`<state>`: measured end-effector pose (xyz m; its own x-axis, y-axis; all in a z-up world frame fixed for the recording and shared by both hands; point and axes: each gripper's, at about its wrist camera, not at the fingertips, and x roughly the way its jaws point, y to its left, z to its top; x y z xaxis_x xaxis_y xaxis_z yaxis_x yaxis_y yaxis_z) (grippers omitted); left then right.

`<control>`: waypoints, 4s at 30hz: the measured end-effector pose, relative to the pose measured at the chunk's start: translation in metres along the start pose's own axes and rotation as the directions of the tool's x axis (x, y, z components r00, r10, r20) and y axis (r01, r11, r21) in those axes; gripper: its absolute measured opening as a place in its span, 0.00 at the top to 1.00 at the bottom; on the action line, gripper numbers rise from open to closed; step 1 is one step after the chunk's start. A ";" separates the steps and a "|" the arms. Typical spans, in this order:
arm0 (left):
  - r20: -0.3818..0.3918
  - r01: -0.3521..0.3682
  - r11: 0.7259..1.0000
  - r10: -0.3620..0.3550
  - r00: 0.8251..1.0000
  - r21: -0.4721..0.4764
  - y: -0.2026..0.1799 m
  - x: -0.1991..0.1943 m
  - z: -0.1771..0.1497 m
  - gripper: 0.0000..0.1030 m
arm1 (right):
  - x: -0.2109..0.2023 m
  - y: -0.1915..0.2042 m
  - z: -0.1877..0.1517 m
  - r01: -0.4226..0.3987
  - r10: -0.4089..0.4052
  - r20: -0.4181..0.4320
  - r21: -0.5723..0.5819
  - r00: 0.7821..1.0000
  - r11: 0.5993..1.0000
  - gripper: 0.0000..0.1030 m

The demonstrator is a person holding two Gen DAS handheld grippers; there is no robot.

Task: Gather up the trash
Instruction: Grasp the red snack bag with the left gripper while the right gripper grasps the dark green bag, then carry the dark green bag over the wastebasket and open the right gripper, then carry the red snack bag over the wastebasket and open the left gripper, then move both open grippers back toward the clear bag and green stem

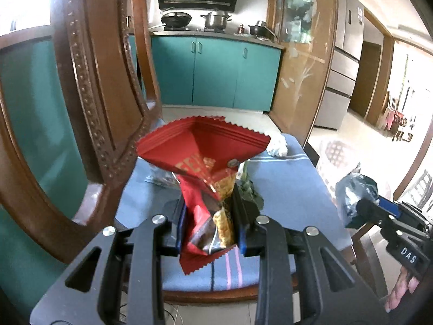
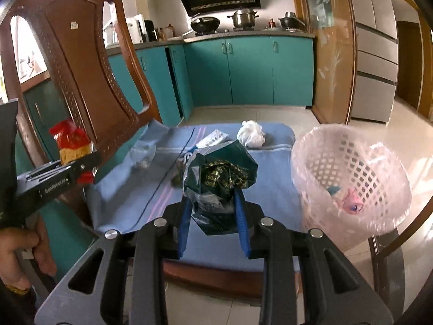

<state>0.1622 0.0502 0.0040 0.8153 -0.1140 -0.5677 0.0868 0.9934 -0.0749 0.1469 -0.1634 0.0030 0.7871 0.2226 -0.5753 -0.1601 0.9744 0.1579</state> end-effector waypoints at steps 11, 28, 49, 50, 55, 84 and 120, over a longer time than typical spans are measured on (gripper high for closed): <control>-0.017 -0.024 0.999 0.025 1.000 0.020 -0.016 -0.001 -0.003 0.72 | -0.006 0.008 0.000 0.005 -0.003 0.042 -0.050 0.999 0.999 0.70; -0.029 -0.020 0.999 0.020 0.999 0.025 -0.013 0.001 -0.004 0.71 | -0.003 0.009 0.000 0.005 -0.003 0.043 -0.056 0.999 0.998 0.70; -0.047 -0.001 0.999 0.004 0.999 0.053 -0.029 0.008 -0.006 0.71 | 0.016 -0.145 0.046 0.249 -0.279 0.082 0.264 0.957 0.932 0.43; -0.048 0.001 0.998 0.002 0.999 0.056 -0.032 0.009 -0.006 0.71 | 0.010 -0.153 0.043 0.224 -0.263 0.086 0.315 0.961 0.922 0.38; -0.074 0.057 0.995 -0.051 0.996 0.086 -0.052 0.016 -0.009 0.71 | -0.060 -0.156 0.024 0.193 -0.354 0.318 0.442 0.880 0.876 0.10; -0.035 0.033 0.997 -0.030 0.999 0.074 -0.085 0.036 0.027 0.07 | -0.058 -0.126 0.019 0.114 -0.255 0.321 0.398 0.912 0.910 0.09; -0.050 -0.033 0.999 0.034 0.998 0.015 -0.026 0.010 -0.008 0.06 | -0.011 -0.026 0.005 0.117 -0.130 0.135 0.102 0.982 0.988 0.09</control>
<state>0.1630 0.0235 -0.0063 0.7883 -0.0808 -0.6100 0.0686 0.9967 -0.0434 0.1455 -0.1914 0.0095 0.8744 0.0875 -0.4773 -0.0053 0.9852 0.1710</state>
